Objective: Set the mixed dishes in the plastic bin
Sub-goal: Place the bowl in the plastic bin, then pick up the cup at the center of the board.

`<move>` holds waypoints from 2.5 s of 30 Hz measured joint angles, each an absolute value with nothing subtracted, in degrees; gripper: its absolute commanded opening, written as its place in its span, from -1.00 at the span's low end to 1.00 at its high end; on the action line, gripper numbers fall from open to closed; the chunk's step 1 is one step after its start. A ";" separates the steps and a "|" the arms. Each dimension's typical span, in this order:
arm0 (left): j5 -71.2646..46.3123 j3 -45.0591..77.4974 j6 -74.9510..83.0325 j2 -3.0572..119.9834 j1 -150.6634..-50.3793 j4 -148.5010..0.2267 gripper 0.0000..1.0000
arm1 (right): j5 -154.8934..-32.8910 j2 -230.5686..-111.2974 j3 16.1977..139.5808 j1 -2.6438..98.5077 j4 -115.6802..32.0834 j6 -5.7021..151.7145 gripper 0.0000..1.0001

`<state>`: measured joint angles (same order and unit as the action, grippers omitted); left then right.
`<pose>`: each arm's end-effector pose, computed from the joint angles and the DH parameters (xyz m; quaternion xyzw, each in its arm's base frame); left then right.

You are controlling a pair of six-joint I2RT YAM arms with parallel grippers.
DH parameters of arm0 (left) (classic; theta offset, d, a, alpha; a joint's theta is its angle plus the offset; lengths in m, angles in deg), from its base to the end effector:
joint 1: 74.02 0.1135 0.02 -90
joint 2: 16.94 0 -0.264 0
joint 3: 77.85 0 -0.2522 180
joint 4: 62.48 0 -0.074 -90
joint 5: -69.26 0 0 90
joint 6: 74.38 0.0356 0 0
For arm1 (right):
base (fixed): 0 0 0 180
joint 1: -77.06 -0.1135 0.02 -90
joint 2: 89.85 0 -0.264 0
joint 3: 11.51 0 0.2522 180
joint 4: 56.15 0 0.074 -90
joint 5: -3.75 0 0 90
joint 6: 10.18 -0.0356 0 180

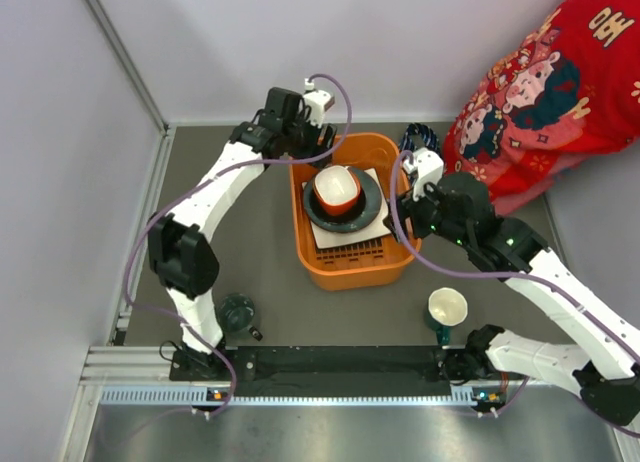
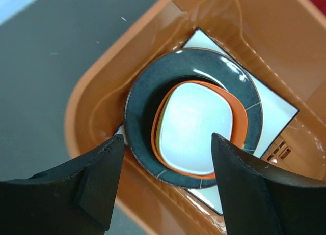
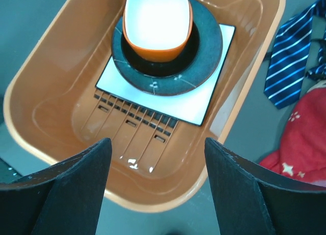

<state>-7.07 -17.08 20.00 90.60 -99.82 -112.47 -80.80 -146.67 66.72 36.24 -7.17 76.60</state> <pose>0.3851 -0.1955 0.3490 0.2827 0.8492 -0.1857 0.4055 0.1591 0.1330 0.3759 -0.2520 0.8166 0.1564 0.4951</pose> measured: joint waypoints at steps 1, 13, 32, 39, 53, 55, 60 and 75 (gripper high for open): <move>-7.72 -16.65 19.57 89.29 -99.82 -112.36 0.50 | -80.95 -146.23 66.72 36.24 -6.65 75.98 0.45; -17.78 -1.83 10.30 68.03 -99.82 -110.35 0.50 | -74.77 -142.80 63.73 32.53 1.51 59.37 0.42; -26.39 19.88 -0.46 44.40 -99.82 -116.05 0.44 | -57.89 -140.77 56.51 13.44 22.36 26.87 0.27; -26.39 21.34 -2.14 44.29 -99.82 -117.80 0.43 | -57.48 -139.39 52.21 12.61 24.76 20.82 0.15; -26.54 21.67 -2.47 43.09 -99.82 -120.71 0.43 | -57.96 -135.48 43.25 12.57 24.46 14.61 -0.13; -26.80 21.67 -2.49 42.87 -99.82 -121.26 0.43 | -58.11 -135.50 42.33 12.57 23.84 14.39 -0.14; -27.70 21.98 -2.77 41.08 -99.82 -122.09 0.43 | -59.03 -136.66 40.45 12.57 21.22 14.48 -0.52; -28.94 22.74 -3.41 39.48 -99.82 -123.83 0.45 | -59.14 -134.21 43.62 12.55 25.02 15.05 -1.00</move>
